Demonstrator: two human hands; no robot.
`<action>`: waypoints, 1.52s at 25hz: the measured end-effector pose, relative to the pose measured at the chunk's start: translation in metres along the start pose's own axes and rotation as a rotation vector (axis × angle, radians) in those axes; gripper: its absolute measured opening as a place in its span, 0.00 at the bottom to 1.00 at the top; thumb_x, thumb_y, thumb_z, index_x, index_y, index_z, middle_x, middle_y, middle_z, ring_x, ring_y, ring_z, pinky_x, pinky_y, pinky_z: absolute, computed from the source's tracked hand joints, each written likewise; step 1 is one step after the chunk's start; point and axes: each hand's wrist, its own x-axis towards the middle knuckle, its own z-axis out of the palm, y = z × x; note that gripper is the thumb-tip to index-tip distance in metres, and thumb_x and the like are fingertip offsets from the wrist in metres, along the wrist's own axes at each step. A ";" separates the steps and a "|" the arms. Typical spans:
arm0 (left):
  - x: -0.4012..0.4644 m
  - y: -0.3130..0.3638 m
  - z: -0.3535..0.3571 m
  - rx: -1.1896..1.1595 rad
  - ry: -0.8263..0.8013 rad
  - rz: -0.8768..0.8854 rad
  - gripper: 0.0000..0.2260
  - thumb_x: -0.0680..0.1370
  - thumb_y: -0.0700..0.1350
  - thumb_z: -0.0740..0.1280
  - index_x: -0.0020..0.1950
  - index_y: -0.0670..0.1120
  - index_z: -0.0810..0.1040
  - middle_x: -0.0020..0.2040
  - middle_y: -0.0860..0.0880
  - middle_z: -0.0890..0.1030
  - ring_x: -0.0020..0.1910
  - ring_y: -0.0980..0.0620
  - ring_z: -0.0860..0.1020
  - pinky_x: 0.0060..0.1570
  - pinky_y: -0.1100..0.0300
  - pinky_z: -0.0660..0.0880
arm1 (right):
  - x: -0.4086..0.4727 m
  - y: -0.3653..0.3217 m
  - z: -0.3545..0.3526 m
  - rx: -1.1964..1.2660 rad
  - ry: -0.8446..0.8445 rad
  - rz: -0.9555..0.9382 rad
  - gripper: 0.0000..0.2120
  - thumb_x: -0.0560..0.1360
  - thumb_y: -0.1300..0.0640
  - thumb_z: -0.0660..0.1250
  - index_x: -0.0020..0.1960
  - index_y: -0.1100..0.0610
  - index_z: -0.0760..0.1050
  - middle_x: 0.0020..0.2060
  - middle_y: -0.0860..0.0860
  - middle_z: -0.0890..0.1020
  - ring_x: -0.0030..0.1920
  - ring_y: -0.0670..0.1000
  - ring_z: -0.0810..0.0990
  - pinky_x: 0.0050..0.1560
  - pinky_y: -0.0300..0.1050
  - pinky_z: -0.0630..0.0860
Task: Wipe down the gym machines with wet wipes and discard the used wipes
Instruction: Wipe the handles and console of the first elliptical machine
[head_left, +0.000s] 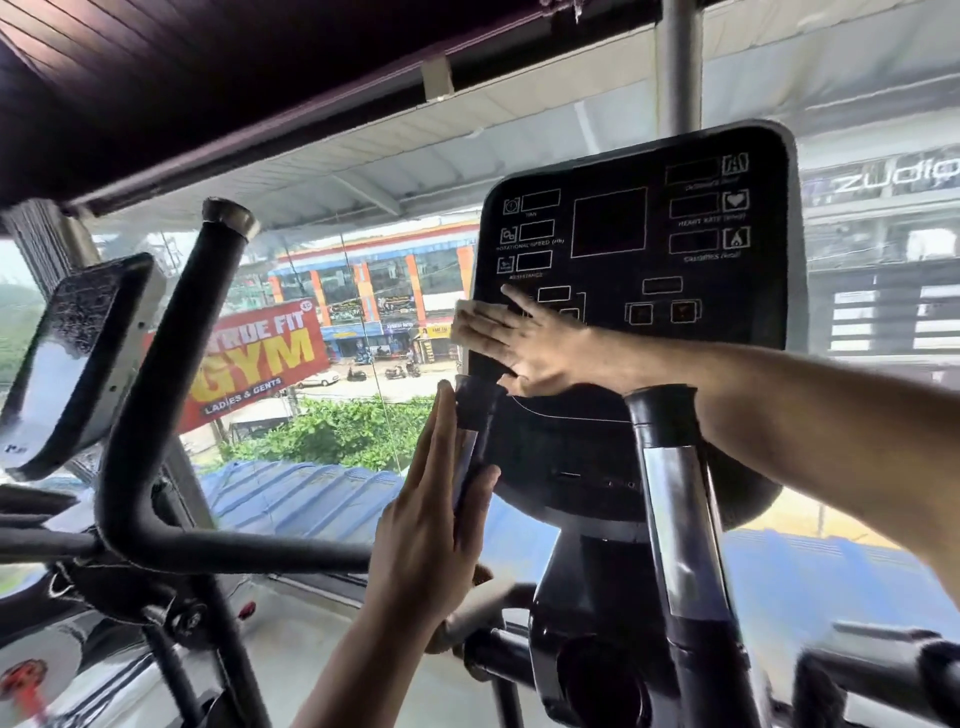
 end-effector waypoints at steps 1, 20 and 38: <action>0.000 0.000 0.000 0.008 0.002 -0.005 0.32 0.84 0.60 0.56 0.85 0.57 0.47 0.83 0.62 0.57 0.73 0.72 0.65 0.59 0.61 0.72 | -0.006 -0.003 0.003 -0.029 0.006 -0.057 0.44 0.74 0.29 0.30 0.81 0.55 0.33 0.80 0.54 0.37 0.82 0.54 0.39 0.77 0.62 0.30; -0.001 -0.001 0.001 0.009 0.003 -0.008 0.32 0.83 0.60 0.55 0.84 0.60 0.45 0.83 0.63 0.55 0.74 0.61 0.65 0.58 0.59 0.74 | -0.025 -0.017 -0.006 0.004 -0.091 0.098 0.48 0.73 0.28 0.31 0.81 0.59 0.32 0.80 0.57 0.33 0.79 0.55 0.30 0.73 0.57 0.24; -0.001 0.000 0.000 -0.006 -0.008 -0.017 0.32 0.84 0.60 0.56 0.83 0.64 0.42 0.83 0.66 0.52 0.73 0.68 0.65 0.59 0.54 0.79 | -0.047 0.027 -0.025 0.182 -0.139 0.393 0.41 0.75 0.35 0.32 0.81 0.55 0.33 0.81 0.54 0.36 0.81 0.51 0.33 0.78 0.66 0.35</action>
